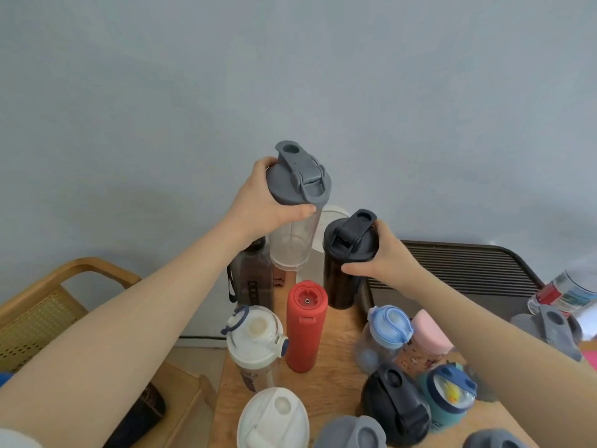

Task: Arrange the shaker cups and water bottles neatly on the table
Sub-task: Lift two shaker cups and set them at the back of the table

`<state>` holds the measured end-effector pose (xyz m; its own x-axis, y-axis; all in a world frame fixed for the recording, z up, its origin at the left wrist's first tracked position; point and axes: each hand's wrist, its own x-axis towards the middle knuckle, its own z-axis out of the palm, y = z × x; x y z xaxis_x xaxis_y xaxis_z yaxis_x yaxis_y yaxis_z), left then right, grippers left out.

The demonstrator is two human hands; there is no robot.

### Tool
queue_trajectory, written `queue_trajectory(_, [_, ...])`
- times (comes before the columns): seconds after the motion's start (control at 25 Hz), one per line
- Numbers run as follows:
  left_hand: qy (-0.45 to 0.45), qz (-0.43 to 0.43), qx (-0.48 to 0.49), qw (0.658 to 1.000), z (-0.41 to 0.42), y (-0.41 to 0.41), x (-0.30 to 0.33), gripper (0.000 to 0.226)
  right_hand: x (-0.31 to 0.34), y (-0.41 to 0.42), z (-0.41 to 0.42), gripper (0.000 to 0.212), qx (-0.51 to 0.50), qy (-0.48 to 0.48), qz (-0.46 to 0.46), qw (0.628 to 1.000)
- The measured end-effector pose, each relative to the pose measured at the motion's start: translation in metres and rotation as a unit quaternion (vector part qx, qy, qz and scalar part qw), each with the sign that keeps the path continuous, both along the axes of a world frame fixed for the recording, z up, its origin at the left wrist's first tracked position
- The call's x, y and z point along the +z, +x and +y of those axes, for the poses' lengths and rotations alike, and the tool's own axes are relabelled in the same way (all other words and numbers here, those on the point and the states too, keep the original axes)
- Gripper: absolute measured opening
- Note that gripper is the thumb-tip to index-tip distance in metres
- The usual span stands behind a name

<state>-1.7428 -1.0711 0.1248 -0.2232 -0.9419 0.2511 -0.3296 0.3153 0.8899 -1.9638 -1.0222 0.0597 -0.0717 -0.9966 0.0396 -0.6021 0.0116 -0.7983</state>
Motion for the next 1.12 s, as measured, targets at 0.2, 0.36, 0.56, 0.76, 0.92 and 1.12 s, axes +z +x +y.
queue_trajectory(0.2, [0.046, -0.06, -0.047, 0.996, -0.007, -0.004, -0.033, 0.087, -0.041, 0.006, -0.006, 0.074, 0.045, 0.055, 0.049, 0.996])
queue_trajectory(0.36, [0.083, -0.078, -0.085, 0.99, -0.011, -0.008, -0.058, 0.092, -0.065, 0.003, -0.006, 0.094, 0.03, 0.11, 0.071, 0.991])
queue_trajectory(0.56, [0.137, -0.088, -0.095, 0.982, -0.014, -0.014, -0.085, 0.099, -0.06, -0.001, -0.012, 0.097, 0.038, 0.178, 0.114, 0.977])
queue_trajectory(0.76, [0.205, -0.095, -0.121, 0.967, -0.018, -0.02, -0.097, 0.099, -0.033, -0.01, -0.006, 0.112, 0.061, 0.183, 0.054, 0.98])
queue_trajectory(0.92, [0.263, -0.092, -0.135, 0.951, -0.025, -0.021, -0.106, 0.104, -0.018, 0.008, -0.013, 0.083, 0.096, 0.083, 0.102, 0.987])
queue_trajectory(1.12, [0.264, -0.132, -0.145, 0.944, -0.028, -0.022, -0.112, 0.101, -0.024, 0.035, -0.05, 0.081, 0.168, 0.1, 0.179, 0.964])
